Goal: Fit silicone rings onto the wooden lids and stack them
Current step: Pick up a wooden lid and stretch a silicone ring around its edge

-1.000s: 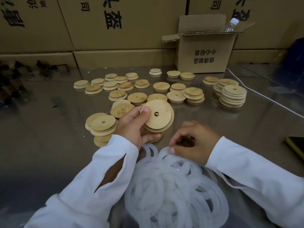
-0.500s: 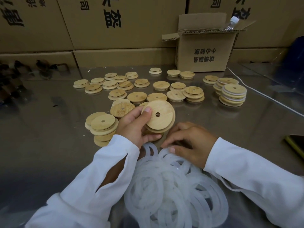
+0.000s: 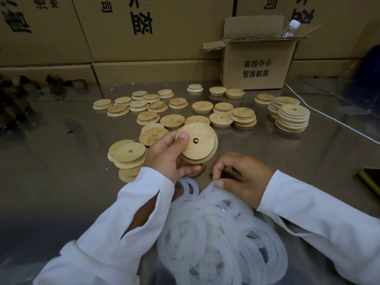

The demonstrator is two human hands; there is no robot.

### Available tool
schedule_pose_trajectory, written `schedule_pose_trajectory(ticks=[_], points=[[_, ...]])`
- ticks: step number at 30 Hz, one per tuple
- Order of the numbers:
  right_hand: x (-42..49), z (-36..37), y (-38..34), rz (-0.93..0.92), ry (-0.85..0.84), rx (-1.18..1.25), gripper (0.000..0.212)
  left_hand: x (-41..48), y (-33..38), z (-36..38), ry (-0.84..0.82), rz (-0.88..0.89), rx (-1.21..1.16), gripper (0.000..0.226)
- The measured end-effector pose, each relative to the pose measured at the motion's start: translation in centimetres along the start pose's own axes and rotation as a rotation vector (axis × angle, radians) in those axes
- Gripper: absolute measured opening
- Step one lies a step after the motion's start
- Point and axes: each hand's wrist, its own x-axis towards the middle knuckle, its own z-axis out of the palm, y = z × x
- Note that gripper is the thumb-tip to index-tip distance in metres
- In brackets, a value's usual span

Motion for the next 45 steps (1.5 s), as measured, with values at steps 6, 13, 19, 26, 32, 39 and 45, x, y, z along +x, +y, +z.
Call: schedule_pose_trajectory(ticks=[6, 13, 19, 26, 32, 39, 45], points=[[0.2, -1.2, -0.4, -0.105, 0.413, 0.316, 0.025, 0.2, 0.0, -0.2, 0.057, -0.019, -0.049, 0.021], [0.5, -0.9, -0.8, -0.049, 0.529, 0.554, 0.024, -0.4, -0.3, 0.3, -0.056, -0.088, 0.037, 0.021], [0.5, -0.8, -1.2, 0.033, 0.582, 0.584, 0.026, -0.6, -0.2, 0.7, -0.146, -0.208, 0.016, 0.032], [0.3, -0.5, -1.6, 0.056, 0.598, 0.510, 0.020, -1.0, -0.5, 0.3, -0.218, -0.102, 0.147, 0.016], [0.3, -0.3, -1.5, 0.094, 0.648, 0.441, 0.017, -1.1, -0.5, 0.5, -0.237, -0.125, 0.109, 0.019], [0.5, -0.3, -1.4, 0.178, 0.628, 0.517, 0.015, -1.3, -0.4, 0.7, -0.230, -0.058, 0.180, 0.020], [0.5, -0.9, -1.5, 0.257, 0.602, 0.595, 0.018, -1.5, -0.4, 0.5, -0.244, 0.056, 0.282, 0.020]])
